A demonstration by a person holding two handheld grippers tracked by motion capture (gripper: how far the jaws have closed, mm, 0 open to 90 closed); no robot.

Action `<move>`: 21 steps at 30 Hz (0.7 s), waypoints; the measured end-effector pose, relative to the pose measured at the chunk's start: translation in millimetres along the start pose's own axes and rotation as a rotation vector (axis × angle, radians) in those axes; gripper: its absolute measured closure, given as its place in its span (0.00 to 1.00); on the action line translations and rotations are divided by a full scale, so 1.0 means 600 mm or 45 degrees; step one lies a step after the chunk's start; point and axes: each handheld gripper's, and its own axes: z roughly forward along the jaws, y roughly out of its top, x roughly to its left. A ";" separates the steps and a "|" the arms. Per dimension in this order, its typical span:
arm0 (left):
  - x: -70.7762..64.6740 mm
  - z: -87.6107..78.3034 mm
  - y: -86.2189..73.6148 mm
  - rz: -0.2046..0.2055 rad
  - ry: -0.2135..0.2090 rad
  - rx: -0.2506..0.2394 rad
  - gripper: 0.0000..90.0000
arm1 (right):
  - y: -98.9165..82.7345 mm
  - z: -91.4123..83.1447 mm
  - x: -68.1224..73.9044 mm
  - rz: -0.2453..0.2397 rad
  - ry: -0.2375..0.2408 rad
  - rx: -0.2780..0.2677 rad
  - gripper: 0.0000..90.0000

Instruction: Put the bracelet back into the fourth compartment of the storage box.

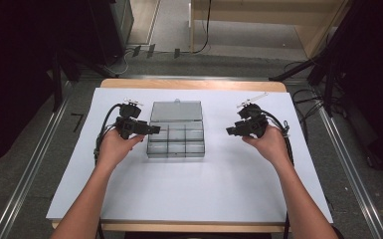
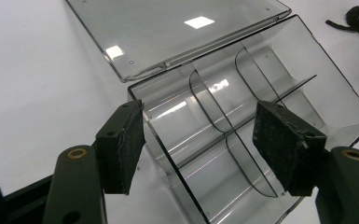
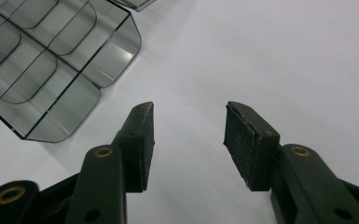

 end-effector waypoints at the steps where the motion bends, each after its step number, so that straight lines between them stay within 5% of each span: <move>1: 0.000 0.000 0.000 0.000 -0.002 0.002 0.39 | -0.001 -0.002 -0.003 -0.004 -0.004 0.004 0.60; 21: 0.002 0.000 0.000 0.002 0.001 0.009 0.39 | -0.018 -0.009 -0.050 0.007 -0.062 0.136 0.54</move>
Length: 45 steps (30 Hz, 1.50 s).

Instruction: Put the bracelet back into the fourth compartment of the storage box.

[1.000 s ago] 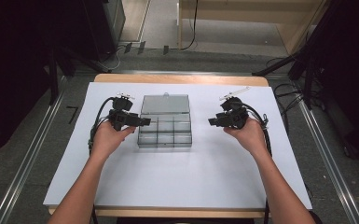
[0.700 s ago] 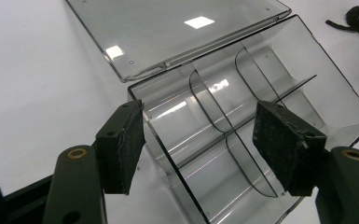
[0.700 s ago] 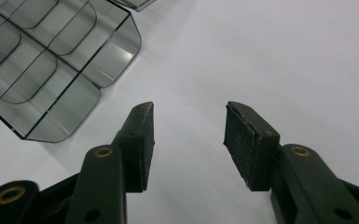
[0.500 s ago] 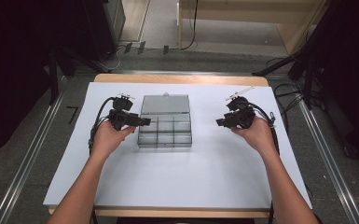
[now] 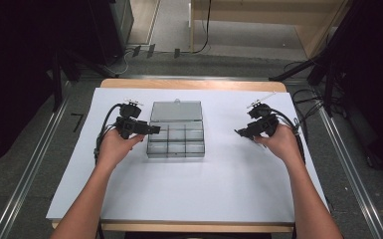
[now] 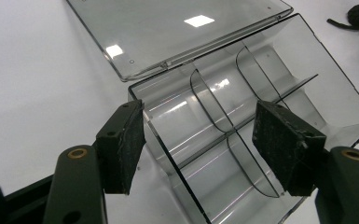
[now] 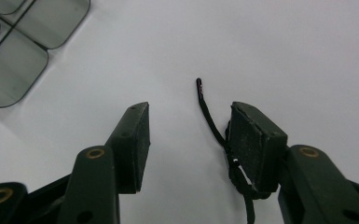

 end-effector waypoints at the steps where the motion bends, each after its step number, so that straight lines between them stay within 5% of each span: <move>1: 0.000 0.000 0.000 0.002 -0.001 -0.001 0.39 | -0.001 0.002 -0.002 0.003 -0.002 0.009 0.53; 35: 0.005 0.004 -0.002 -0.005 -0.001 0.012 0.40 | -0.017 0.041 -0.057 0.086 -0.069 0.163 0.49; 45: 0.006 0.005 -0.004 -0.005 -0.004 0.016 0.40 | -0.017 0.044 -0.063 0.094 -0.077 0.156 0.49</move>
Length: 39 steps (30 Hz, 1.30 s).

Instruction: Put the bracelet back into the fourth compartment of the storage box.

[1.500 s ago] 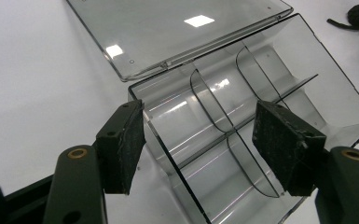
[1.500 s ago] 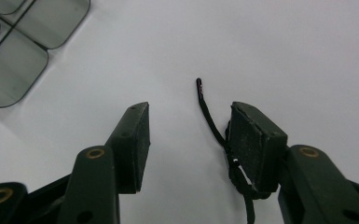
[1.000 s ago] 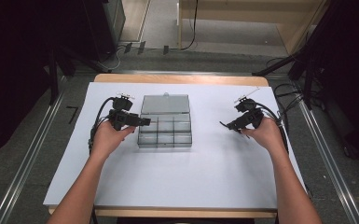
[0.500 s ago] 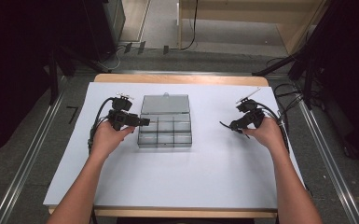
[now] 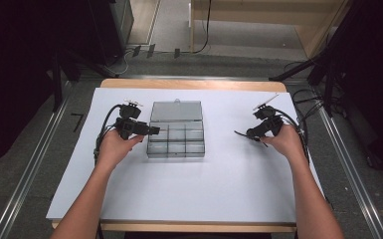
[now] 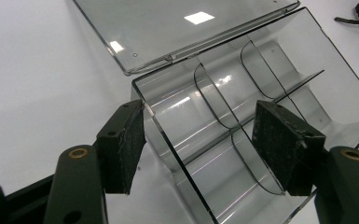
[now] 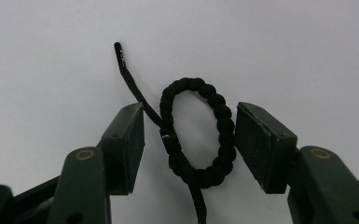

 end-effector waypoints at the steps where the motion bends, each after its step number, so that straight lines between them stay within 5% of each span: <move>1: 0.000 0.000 0.000 0.000 0.000 0.000 0.40 | 0.000 0.000 -0.001 -0.002 -0.005 0.002 0.49; 18: 0.004 -0.002 -0.001 -0.017 -0.006 -0.003 0.40 | 0.008 0.022 0.014 -0.012 -0.063 0.062 0.50; 24: 0.005 -0.003 -0.001 -0.021 -0.007 -0.009 0.40 | 0.007 0.020 0.021 -0.013 -0.081 0.085 0.62; 29: 0.006 -0.005 -0.002 -0.020 -0.007 -0.008 0.40 | 0.004 0.016 0.018 0.006 -0.051 0.092 0.85; 39: 0.006 -0.004 -0.002 -0.024 -0.012 -0.009 0.40 | 0.003 0.013 0.009 0.051 -0.005 0.094 0.87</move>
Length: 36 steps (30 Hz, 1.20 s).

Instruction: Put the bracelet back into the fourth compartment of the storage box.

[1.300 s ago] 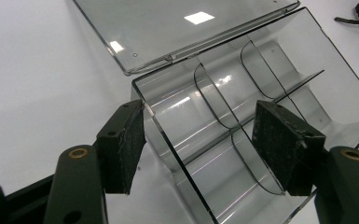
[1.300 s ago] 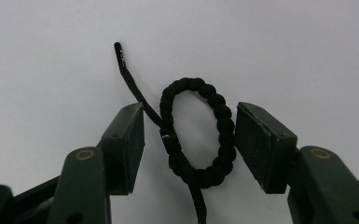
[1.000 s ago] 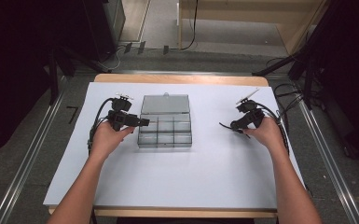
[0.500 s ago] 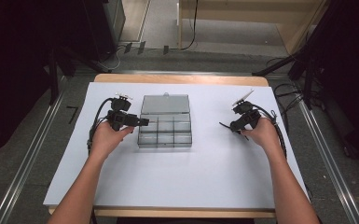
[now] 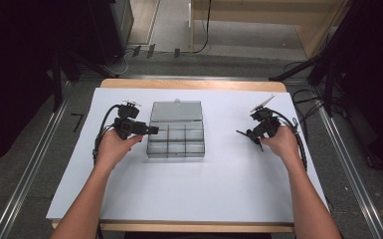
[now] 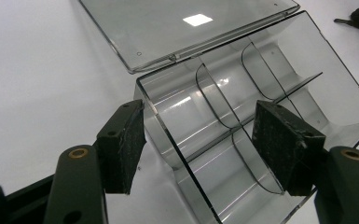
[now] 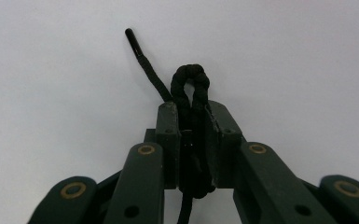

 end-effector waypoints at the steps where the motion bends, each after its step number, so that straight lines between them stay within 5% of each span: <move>1: 0.000 0.000 0.000 0.000 -0.002 0.000 0.40 | 0.000 -0.001 0.000 0.006 0.004 0.004 0.87; 14: 0.002 -0.002 0.000 -0.012 -0.002 -0.004 0.40 | -0.002 -0.020 0.004 0.027 0.019 -0.021 0.87; 36: 0.003 -0.010 0.002 -0.016 -0.005 0.011 0.40 | 0.003 -0.067 0.052 0.002 0.063 -0.064 0.87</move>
